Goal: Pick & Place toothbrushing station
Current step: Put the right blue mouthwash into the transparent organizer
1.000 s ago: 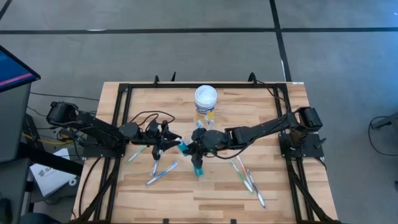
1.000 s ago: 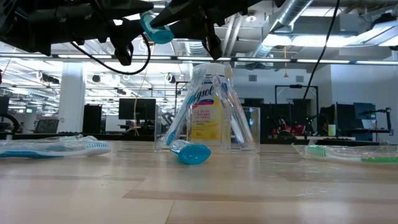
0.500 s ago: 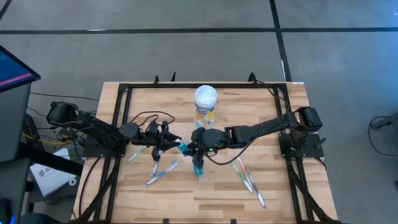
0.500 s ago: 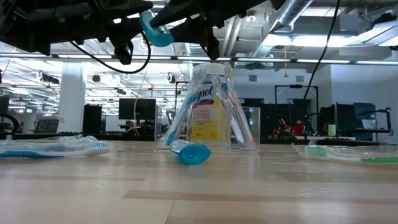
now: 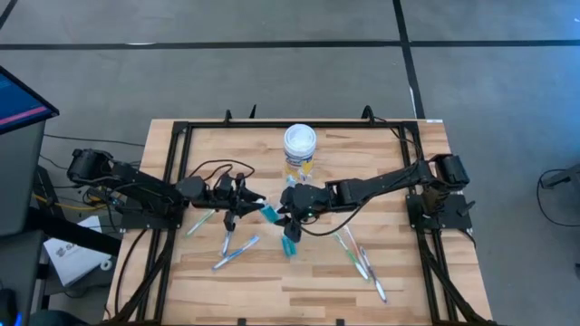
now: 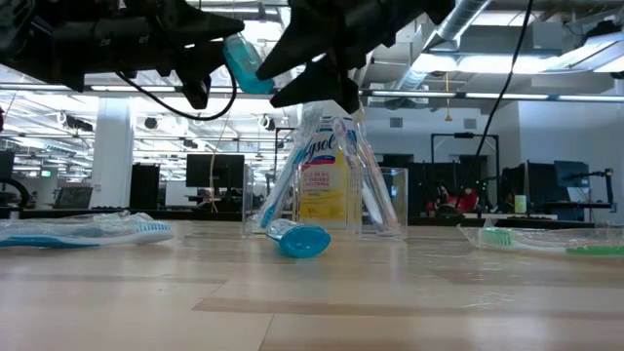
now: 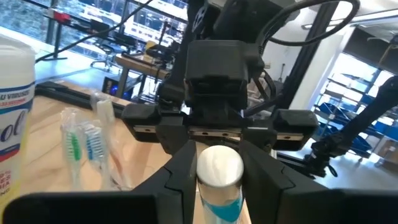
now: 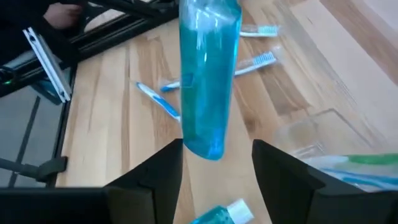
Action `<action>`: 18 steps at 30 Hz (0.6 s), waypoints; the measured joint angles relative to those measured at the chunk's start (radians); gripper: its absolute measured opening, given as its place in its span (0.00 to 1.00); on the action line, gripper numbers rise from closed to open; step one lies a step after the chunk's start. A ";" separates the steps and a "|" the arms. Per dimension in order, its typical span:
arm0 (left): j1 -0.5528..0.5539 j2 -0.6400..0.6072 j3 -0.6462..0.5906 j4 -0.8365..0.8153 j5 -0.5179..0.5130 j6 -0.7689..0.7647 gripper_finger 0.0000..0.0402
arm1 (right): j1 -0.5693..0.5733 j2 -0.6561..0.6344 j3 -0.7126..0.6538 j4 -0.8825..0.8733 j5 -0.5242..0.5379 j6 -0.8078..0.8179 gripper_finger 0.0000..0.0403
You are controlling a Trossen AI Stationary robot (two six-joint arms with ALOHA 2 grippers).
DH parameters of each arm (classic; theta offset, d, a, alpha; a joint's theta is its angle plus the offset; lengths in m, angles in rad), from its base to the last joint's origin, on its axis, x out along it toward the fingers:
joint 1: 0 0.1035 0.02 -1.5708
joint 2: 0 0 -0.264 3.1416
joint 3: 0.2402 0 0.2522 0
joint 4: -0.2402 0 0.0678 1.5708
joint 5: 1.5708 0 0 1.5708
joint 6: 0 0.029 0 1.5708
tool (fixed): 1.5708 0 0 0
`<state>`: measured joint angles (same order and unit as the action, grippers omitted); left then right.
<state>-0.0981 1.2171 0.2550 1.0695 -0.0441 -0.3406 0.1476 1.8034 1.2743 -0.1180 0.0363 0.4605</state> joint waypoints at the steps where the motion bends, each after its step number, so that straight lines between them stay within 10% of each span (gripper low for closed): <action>1: 0.008 0.000 0.000 0.000 0.018 -0.001 0.21 | 0.001 -0.002 0.000 -0.010 0.002 -0.002 0.45; 18: 0.074 0.001 0.100 -0.208 0.043 0.075 0.21 | 0.096 -0.145 0.001 -0.266 0.286 -0.016 0.33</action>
<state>-0.0242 1.2182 0.3554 0.8617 -0.0015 -0.2656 0.2437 1.6586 1.2751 -0.3837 0.3224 0.4447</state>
